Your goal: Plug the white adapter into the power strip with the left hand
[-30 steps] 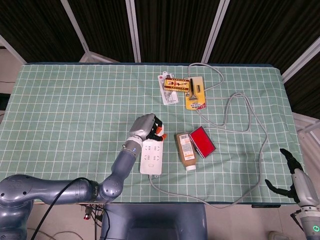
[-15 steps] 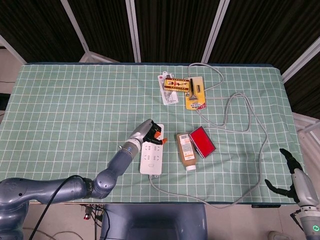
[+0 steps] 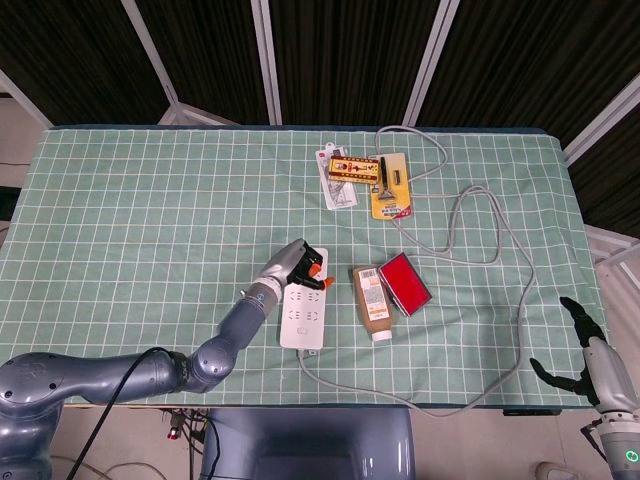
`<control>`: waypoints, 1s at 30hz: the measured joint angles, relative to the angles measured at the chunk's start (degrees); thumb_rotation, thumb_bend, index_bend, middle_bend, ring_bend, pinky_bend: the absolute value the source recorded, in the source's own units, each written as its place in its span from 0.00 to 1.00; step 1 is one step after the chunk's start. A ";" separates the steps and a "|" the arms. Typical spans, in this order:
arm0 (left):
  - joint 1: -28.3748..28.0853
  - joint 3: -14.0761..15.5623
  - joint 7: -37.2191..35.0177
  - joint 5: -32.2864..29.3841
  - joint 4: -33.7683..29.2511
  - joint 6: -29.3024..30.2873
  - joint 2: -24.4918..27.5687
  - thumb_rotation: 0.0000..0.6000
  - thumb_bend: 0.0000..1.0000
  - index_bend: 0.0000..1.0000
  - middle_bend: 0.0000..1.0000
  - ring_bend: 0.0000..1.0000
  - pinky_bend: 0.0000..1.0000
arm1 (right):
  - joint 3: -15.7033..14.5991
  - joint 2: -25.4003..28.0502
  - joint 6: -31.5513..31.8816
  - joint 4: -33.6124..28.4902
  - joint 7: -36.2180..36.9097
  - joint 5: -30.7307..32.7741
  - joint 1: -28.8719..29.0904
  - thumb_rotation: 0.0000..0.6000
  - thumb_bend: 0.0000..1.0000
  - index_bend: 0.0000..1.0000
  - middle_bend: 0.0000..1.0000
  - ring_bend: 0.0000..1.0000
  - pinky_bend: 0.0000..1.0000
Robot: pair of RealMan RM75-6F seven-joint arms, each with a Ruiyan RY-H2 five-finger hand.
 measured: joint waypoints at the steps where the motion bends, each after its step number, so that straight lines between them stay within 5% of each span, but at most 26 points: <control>1: -0.14 0.23 -0.21 0.06 0.26 -0.10 -0.09 1.00 0.26 0.90 1.00 1.00 1.00 | 0.01 0.00 -0.01 -0.01 -0.01 0.01 0.01 1.00 0.34 0.00 0.00 0.00 0.00; 30: -1.37 4.33 -3.60 3.47 3.84 -1.03 -1.64 1.00 0.26 0.89 1.00 1.00 1.00 | 0.00 0.02 -0.06 -0.14 -0.23 0.18 -0.06 1.00 0.34 0.00 0.00 0.00 0.00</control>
